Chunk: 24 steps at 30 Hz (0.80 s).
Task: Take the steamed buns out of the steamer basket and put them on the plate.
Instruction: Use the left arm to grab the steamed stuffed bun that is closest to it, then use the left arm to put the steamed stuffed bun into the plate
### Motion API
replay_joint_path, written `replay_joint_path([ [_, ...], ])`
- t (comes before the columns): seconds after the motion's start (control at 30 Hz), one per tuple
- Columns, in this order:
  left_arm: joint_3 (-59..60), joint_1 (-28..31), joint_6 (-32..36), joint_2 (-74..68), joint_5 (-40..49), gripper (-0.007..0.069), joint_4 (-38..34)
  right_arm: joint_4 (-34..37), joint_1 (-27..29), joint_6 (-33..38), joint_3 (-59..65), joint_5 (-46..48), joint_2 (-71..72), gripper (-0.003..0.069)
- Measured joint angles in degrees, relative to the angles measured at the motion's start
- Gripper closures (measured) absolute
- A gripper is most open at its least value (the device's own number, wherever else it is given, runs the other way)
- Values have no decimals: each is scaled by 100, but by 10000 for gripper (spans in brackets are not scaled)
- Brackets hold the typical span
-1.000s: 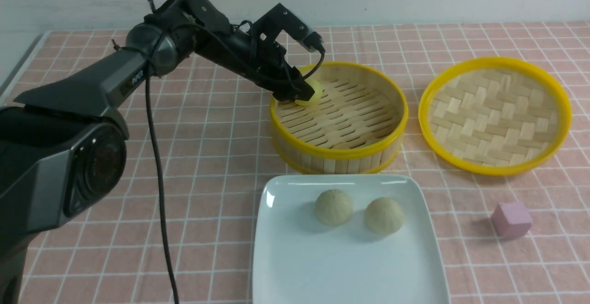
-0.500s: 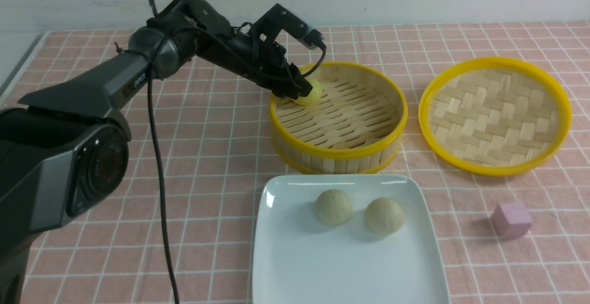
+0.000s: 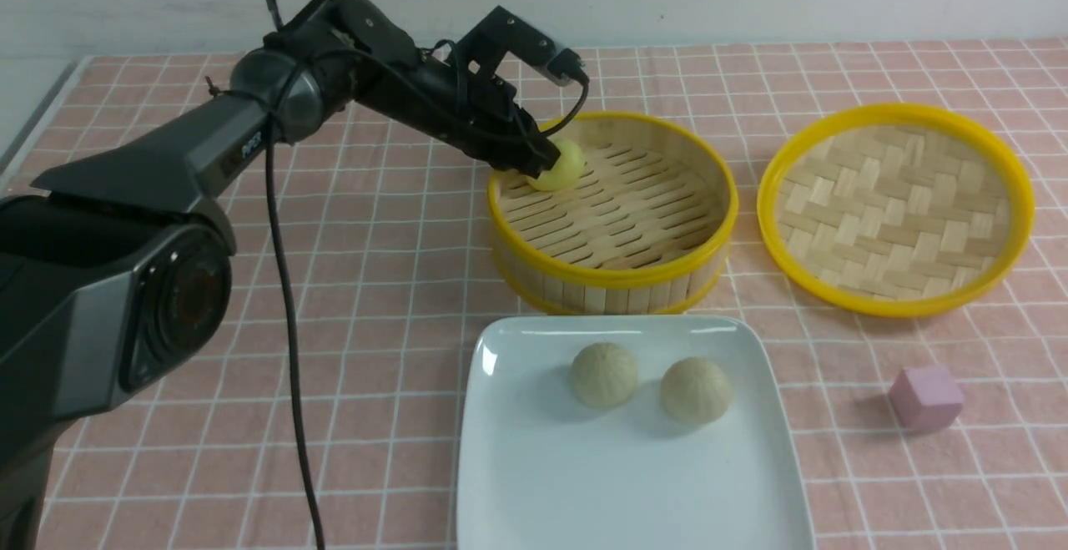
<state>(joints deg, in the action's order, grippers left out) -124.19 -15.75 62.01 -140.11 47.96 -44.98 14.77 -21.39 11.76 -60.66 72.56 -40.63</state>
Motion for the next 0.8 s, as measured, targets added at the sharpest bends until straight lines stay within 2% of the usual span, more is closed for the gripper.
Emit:
replay_joint_path([
  [0.17,5,39,0,119,192,603,-7,0,0,0,0,0,0,164],
  [0.37,5,282,-7,600,829,603,-31,0,0,0,0,0,0,164],
  [0.67,5,723,-671,1570,2002,603,-180,-5,0,0,0,0,0,164],
  [0.8,5,792,-921,1885,2195,603,-192,-87,0,0,0,0,0,164],
])
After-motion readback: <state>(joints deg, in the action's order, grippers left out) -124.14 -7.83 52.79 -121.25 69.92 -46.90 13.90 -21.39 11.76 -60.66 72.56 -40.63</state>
